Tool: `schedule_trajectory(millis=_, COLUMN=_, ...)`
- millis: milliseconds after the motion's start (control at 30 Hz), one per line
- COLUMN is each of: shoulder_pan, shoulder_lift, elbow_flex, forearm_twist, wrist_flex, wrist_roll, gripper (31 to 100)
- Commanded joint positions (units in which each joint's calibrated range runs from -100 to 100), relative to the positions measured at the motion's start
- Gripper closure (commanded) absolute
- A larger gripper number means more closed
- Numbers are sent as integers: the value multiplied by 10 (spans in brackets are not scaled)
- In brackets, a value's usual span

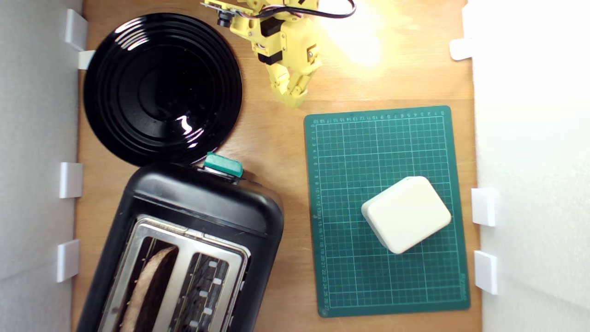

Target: Start toaster

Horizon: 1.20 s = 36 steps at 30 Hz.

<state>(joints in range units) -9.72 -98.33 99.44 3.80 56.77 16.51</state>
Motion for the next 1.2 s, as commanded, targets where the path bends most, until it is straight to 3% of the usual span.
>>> schedule_trajectory(millis=0, shoulder_pan=2, shoulder_lift=-3, elbow_flex=4, forearm_twist=10, wrist_flex=10, wrist_roll=1, gripper=984)
schedule_trajectory(millis=167, shoulder_pan=-1, shoulder_lift=5, elbow_flex=-2, forearm_twist=72, wrist_flex=8, wrist_roll=2, gripper=989)
schedule_trajectory(millis=267, shoulder_pan=-4, shoulder_lift=7, elbow_flex=-20, forearm_twist=91, wrist_flex=8, wrist_roll=3, gripper=989)
schedule_trajectory(millis=433, shoulder_pan=-3, shoulder_lift=32, elbow_flex=-67, forearm_twist=85, wrist_flex=8, wrist_roll=46, gripper=989)
schedule_trajectory(millis=933, shoulder_pan=27, shoulder_lift=311, elbow_flex=-330, forearm_twist=85, wrist_flex=7, wrist_roll=115, gripper=989)
schedule_trajectory(millis=1033, shoulder_pan=27, shoulder_lift=364, elbow_flex=-392, forearm_twist=59, wrist_flex=6, wrist_roll=124, gripper=989)
schedule_trajectory(millis=1167, shoulder_pan=59, shoulder_lift=447, elbow_flex=-492, forearm_twist=4, wrist_flex=5, wrist_roll=146, gripper=989)
